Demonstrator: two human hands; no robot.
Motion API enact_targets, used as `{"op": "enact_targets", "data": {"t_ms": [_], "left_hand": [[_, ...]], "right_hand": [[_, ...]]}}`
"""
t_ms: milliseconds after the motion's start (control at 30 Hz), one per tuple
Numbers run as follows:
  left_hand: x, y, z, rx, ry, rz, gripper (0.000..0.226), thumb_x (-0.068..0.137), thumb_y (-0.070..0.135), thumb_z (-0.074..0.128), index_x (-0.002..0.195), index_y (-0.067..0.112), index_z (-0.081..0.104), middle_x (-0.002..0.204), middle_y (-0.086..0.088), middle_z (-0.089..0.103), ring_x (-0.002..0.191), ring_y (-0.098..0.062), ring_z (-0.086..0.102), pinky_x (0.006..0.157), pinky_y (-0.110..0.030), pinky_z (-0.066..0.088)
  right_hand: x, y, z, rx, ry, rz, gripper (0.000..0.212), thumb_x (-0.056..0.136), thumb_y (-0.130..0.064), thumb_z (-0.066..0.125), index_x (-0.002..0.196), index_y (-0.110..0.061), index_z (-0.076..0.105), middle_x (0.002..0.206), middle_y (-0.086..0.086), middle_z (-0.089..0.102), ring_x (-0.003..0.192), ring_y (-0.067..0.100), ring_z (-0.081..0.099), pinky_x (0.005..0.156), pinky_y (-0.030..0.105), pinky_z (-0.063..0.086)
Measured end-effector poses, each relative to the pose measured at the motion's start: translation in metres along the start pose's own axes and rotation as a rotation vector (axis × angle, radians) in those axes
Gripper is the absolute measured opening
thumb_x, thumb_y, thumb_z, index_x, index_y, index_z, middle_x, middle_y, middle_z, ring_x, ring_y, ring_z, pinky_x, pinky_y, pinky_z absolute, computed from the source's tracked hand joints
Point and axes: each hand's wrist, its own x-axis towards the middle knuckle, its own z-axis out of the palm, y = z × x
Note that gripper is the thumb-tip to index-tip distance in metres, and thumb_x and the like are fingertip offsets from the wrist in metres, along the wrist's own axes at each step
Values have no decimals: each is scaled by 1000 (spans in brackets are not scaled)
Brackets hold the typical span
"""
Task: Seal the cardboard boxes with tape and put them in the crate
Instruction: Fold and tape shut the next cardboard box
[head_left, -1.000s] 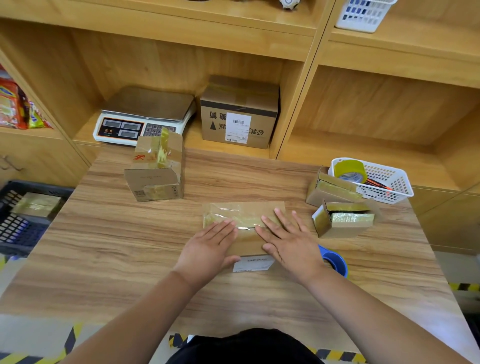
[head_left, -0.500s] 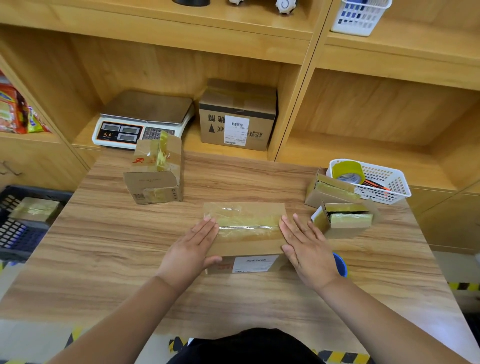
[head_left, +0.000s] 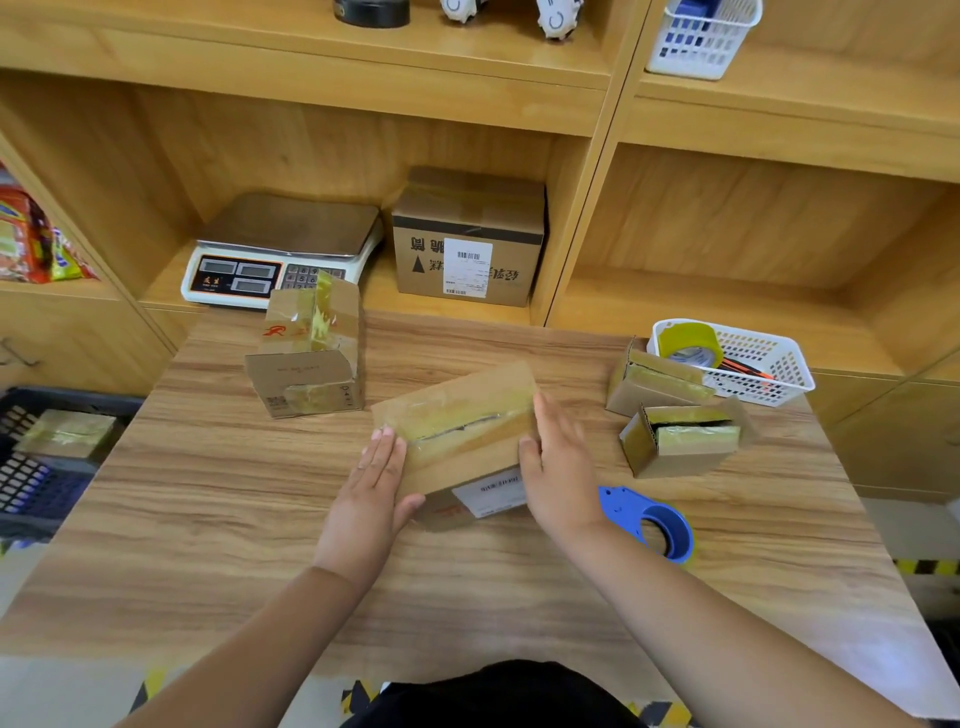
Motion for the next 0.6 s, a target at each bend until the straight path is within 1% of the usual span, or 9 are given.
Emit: {"op": "enact_targets", "data": {"t_ms": [33,100,167,233,300,367,433,500,600], "left_hand": [[1,-2,1,-27,-24,-15,68,90,26,61,145,3,29,152,-4,10,141,-17,5,114,-26,13],[3,-6,5,-68,-57,-60,68,94,33,52,149,9,19,155,0,4,140,-8,-6,114,-21,7],[4,-11,13,-76,-131,-112,69,96,37,47,151,13,13,158,0,7,144,-9,2,113,-21,15],[3,-9,17,-29,-271,-104,67,99,37,42,152,17,7,158,1,6,144,-15,22,107,-23,28],[0,-3,23,-63,-344,-45,63,99,37,44,152,19,14,157,1,17,140,-16,30,105,-23,30],[-1,1,25,-184,-275,-104,54,97,37,47,146,20,33,146,-3,43,133,-19,41,101,-25,35],[1,2,20,-245,-120,-217,38,97,37,47,131,20,52,120,-4,64,112,-24,58,83,-29,45],[8,0,11,-264,64,-298,27,95,34,51,116,19,59,101,1,67,94,-21,63,71,-29,46],[28,-2,-2,-309,188,-306,38,91,35,57,123,15,54,111,3,60,103,-15,56,82,-27,42]], "right_hand": [[4,-6,-1,0,15,-14,57,99,-15,38,152,-19,18,157,-1,23,142,20,18,117,32,17],[12,-19,-3,-3,57,-59,58,97,-13,40,151,-18,19,155,-1,26,140,20,20,116,34,21],[18,-31,-3,-8,113,-145,59,95,-8,42,150,-16,23,149,2,37,135,17,26,114,37,25],[19,-42,1,-37,124,-264,61,91,-2,46,148,-15,29,131,6,53,124,17,37,109,37,29],[16,-47,10,-125,105,-395,68,81,10,51,144,-11,39,119,8,62,117,23,50,110,37,30],[9,-43,18,-197,89,-499,73,68,19,58,135,-6,50,109,10,68,108,27,60,106,38,35],[3,-34,21,-230,82,-510,72,63,22,63,129,-6,57,111,11,69,108,28,62,102,43,42],[4,-21,20,-197,73,-454,68,68,21,62,129,-8,58,121,10,65,116,27,58,104,43,41],[11,-7,8,-75,3,-362,54,85,-3,61,137,-16,50,130,5,59,124,21,50,108,34,36]]}}
